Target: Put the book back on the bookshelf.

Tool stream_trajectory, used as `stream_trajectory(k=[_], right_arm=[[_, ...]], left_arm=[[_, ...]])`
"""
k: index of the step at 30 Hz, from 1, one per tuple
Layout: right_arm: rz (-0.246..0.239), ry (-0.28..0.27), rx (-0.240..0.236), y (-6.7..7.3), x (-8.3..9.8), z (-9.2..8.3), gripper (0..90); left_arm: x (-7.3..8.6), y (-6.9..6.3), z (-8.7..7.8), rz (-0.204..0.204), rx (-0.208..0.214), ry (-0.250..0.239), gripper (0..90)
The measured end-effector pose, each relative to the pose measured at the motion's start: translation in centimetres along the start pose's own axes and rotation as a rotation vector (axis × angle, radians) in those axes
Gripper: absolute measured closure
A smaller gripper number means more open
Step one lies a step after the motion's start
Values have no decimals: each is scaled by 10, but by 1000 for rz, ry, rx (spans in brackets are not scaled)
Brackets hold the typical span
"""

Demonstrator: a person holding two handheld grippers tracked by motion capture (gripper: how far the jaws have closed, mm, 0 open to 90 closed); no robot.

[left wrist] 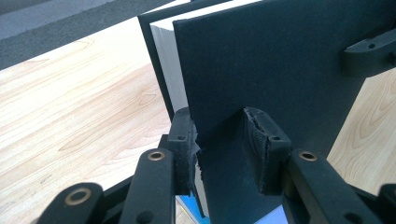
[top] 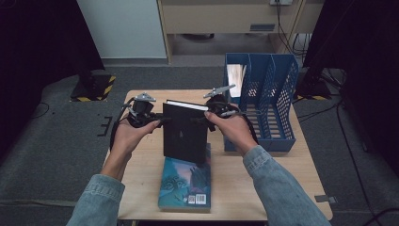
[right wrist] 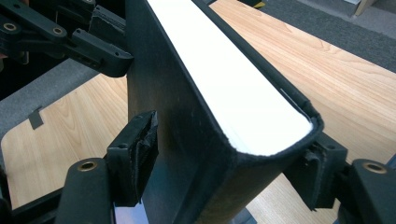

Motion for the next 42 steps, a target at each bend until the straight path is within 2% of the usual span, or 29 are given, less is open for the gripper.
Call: stream_trajectory(k=[9,11,16,20,22,29,37,42], right_arm=[[-11,-4,-5,4,8,-7,317],[-19,-9,-11,7,10,-9,317],[-50,-10,-21,16,17,-16,318],[-89,-1,-24,29,22,-21,314],[-109,3,-27,35,26,-24,310],[-184,40,-57,48,34,-30,315],[-258,113,-84,65,27,-22,270],[-266,142,-88,68,23,-12,260]], left_arm=[[1,-9,-5,6,-1,8,649],[3,-12,-8,11,-5,9,649],[14,-22,-15,-5,-18,-28,649],[24,-30,-23,-12,-19,-44,648],[29,-33,-27,-1,-20,-51,647],[39,-45,-35,12,-25,-80,641],[45,-53,-39,11,-27,-96,633],[47,-53,-39,-4,-14,-122,627]])
Point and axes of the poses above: each handheld gripper's, and its own axes: z roughly forward along the jaws, x roughly out of its underside, y roughly to its left, the point moved 6 cm from there along z, roughly forward along the jaws, and after that the axes turned 12 degrees about z, right-handed, at the moved point
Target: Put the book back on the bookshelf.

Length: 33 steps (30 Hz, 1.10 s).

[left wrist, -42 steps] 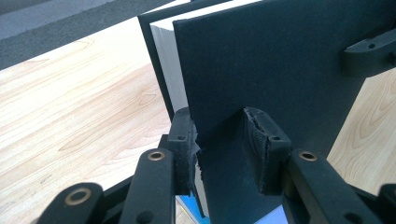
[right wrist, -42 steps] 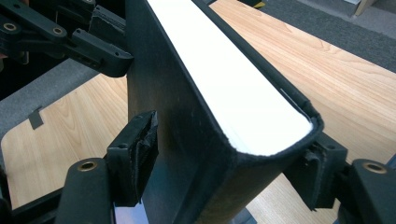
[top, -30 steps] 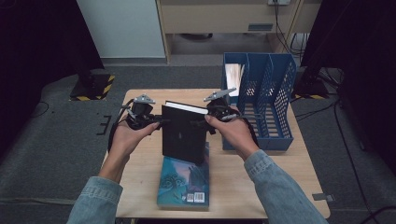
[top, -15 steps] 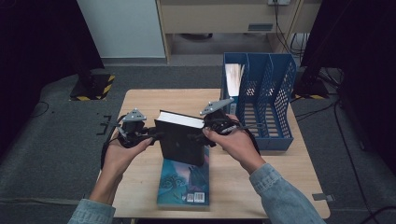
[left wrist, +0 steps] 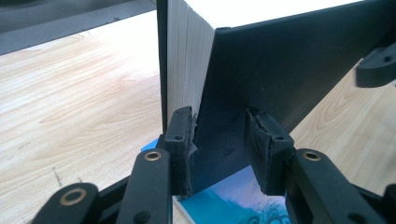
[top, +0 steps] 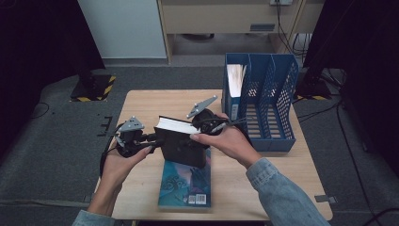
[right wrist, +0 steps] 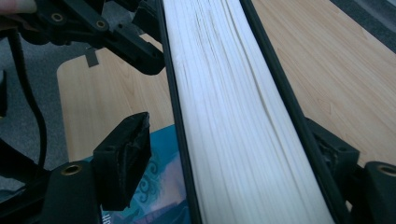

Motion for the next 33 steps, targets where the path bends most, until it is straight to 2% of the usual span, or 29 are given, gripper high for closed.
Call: stream_trajectory(k=[3,7,9,14,16,18,21,25,29,33], right_arm=[[-5,9,-11,0,-4,5,261],[-33,49,15,0,-6,10,278],[-29,47,22,-1,-8,11,299],[-27,54,20,-1,-9,14,334],[-32,59,24,-2,-9,16,334],[-29,68,29,-2,-9,16,335],[-31,67,30,-2,-9,16,335],[-30,63,32,-1,-9,16,343],[-36,61,35,0,-9,16,364],[-32,65,31,2,-8,14,432]], left_arm=[[2,0,0,-16,10,-20,624],[4,1,1,-30,10,-38,614],[6,1,2,-37,11,-42,595],[17,0,7,-53,-1,-47,555],[21,2,8,-68,-24,-60,557],[25,2,9,-77,-24,-64,566],[34,1,14,-89,-10,-51,569],[39,2,18,-99,-16,-48,585],[39,4,19,-107,-11,-50,579],[37,8,21,-115,-19,-45,580]])
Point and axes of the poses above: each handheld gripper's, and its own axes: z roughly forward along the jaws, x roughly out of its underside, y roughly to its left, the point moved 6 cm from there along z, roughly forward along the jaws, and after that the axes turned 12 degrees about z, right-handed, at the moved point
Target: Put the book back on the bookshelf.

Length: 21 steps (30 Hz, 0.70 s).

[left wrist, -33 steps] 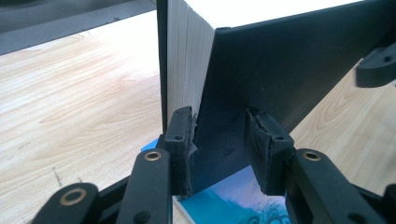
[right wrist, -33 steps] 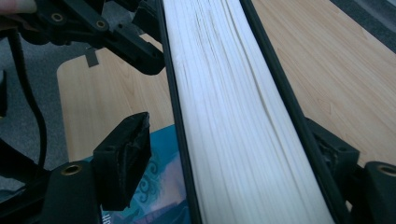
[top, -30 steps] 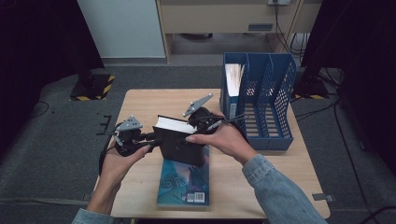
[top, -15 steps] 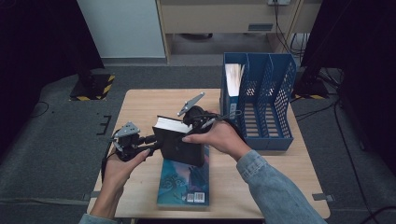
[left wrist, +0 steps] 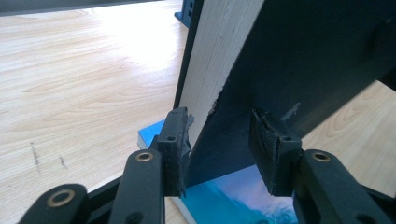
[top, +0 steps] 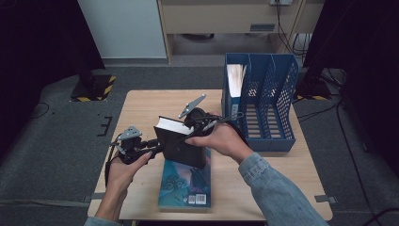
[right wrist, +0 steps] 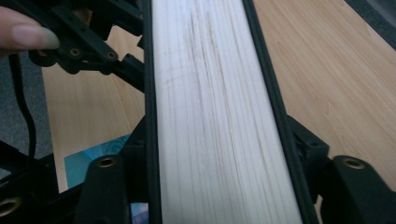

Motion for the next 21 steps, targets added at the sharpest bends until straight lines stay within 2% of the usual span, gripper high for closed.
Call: stream_trajectory(k=[4,10,13,15,17,21], right_arm=[[9,7,-6,0,0,0,450],[7,23,9,3,-3,2,442],[19,21,19,2,-3,2,432],[23,22,16,3,-3,2,433],[21,26,6,3,-3,2,449],[30,40,-6,5,-3,2,469]], left_arm=[[1,1,1,2,-6,-2,573],[23,5,-1,-12,-47,23,522],[46,14,-3,-23,-95,71,504],[61,20,-2,-4,-114,127,493],[70,23,-2,14,-100,169,490],[80,31,0,-33,-100,177,480]])
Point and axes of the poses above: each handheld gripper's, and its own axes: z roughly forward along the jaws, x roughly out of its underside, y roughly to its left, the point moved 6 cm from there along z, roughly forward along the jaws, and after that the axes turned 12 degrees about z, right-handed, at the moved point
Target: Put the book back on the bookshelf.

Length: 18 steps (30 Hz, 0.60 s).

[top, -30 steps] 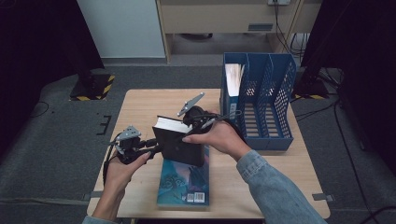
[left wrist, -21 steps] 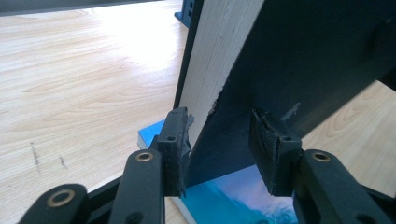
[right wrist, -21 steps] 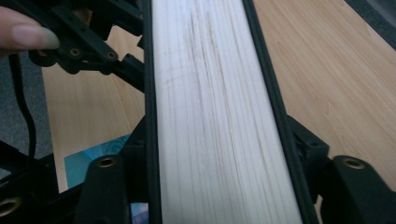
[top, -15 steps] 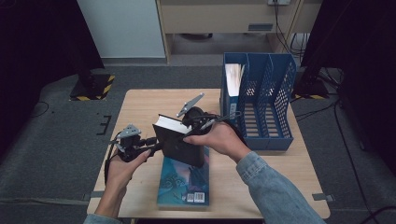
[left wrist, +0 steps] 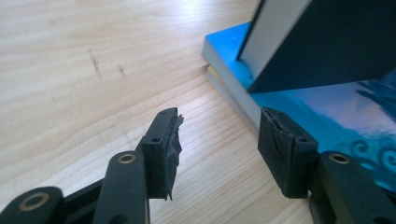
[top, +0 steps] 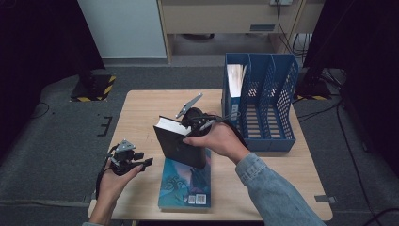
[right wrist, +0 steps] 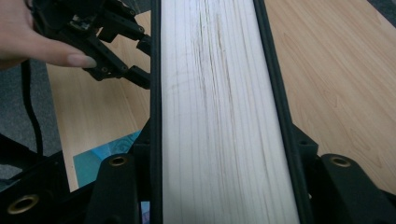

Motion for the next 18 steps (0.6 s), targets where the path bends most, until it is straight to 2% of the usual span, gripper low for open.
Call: stream_trajectory(k=[2,6,9,14,18], right_arm=[[-2,3,0,1,0,0,477],[-6,-4,2,0,1,0,496],[10,-13,3,-4,0,-1,508],[63,-27,15,-11,-3,-1,519],[122,-35,8,-16,-5,-1,516]], left_arm=[[6,3,2,-18,4,8,471],[13,12,2,-25,-33,33,447],[18,20,2,-33,-50,52,441],[30,32,6,-58,-61,91,428],[34,39,8,-70,-78,87,366]])
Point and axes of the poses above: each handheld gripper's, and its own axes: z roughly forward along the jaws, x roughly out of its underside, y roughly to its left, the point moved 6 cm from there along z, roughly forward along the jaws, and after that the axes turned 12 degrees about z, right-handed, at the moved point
